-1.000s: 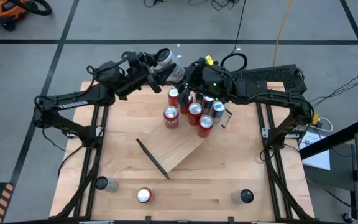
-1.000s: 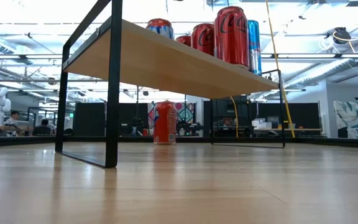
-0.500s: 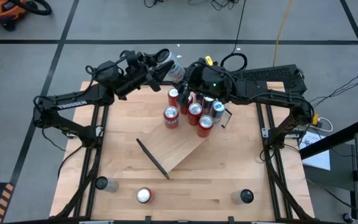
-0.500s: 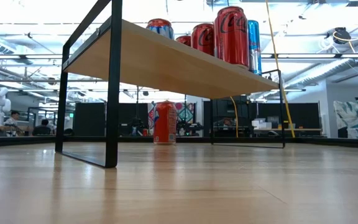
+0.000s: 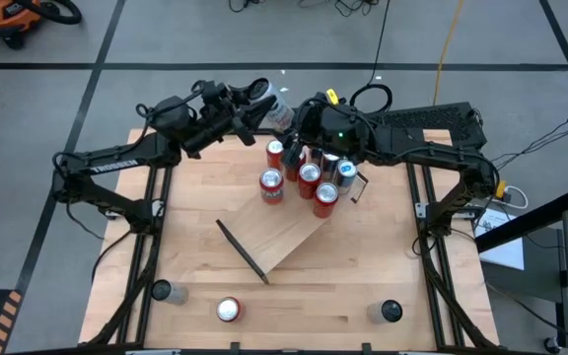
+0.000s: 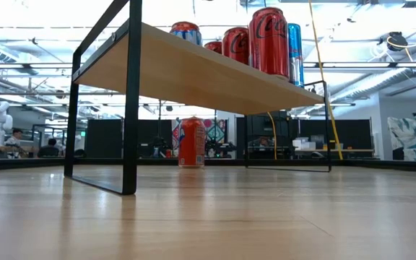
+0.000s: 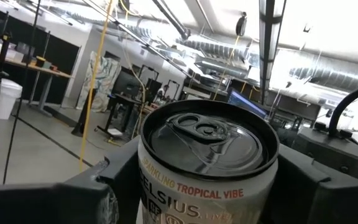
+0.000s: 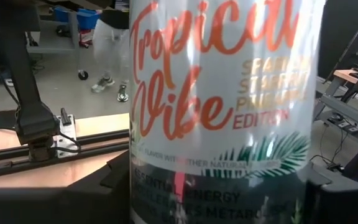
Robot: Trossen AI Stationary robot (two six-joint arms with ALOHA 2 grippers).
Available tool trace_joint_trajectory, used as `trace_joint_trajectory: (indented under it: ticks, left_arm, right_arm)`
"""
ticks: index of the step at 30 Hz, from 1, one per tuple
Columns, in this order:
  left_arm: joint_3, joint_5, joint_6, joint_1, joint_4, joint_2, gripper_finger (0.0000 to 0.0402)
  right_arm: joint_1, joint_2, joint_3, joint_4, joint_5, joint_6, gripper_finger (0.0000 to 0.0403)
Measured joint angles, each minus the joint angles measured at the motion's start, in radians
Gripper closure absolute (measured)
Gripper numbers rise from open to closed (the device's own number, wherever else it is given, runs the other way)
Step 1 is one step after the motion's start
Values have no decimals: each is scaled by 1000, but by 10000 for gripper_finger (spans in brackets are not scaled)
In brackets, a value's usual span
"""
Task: Place canned beverage on shelf
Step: Put the top white soda can on the shelf
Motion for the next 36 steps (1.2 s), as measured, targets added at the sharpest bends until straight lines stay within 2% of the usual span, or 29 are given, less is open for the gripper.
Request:
trace_joint_trajectory:
  ticks: [11, 17, 24, 31, 36]
  left_arm:
    - [-1, 8, -9, -13, -29, -80, 149]
    - [-1, 4, -29, -67, -124, -145, 150]
    - [0, -61, -28, -213, -237, -212, 150]
    - [0, -132, -30, -373, -378, -251, 150]
    - [0, -169, -94, -492, -511, -282, 150]
  right_arm:
    - [0, -15, 0, -95, -199, 139, 106]
    - [9, -45, 0, -124, -289, 230, 97]
    - [49, -144, 0, -193, -269, 275, 96]
    - [122, -217, 0, -214, -171, 336, 96]
    - [191, -254, 0, -220, -77, 368, 96]
